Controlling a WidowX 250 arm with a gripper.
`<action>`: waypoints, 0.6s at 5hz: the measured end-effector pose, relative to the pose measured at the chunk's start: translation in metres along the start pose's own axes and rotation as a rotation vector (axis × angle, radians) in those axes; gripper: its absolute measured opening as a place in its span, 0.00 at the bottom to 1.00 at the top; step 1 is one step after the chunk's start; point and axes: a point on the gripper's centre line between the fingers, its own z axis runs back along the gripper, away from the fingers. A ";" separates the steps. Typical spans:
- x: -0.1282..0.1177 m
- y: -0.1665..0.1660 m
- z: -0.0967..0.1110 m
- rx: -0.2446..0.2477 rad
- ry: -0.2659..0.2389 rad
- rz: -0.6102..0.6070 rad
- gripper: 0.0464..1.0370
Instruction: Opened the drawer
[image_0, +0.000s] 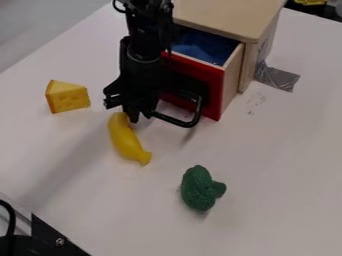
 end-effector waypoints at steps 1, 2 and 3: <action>-0.004 0.004 0.000 -0.002 -0.005 -0.009 0.20; -0.006 0.008 0.000 -0.006 -0.008 -0.012 0.20; -0.010 0.014 0.000 -0.001 -0.008 -0.017 0.20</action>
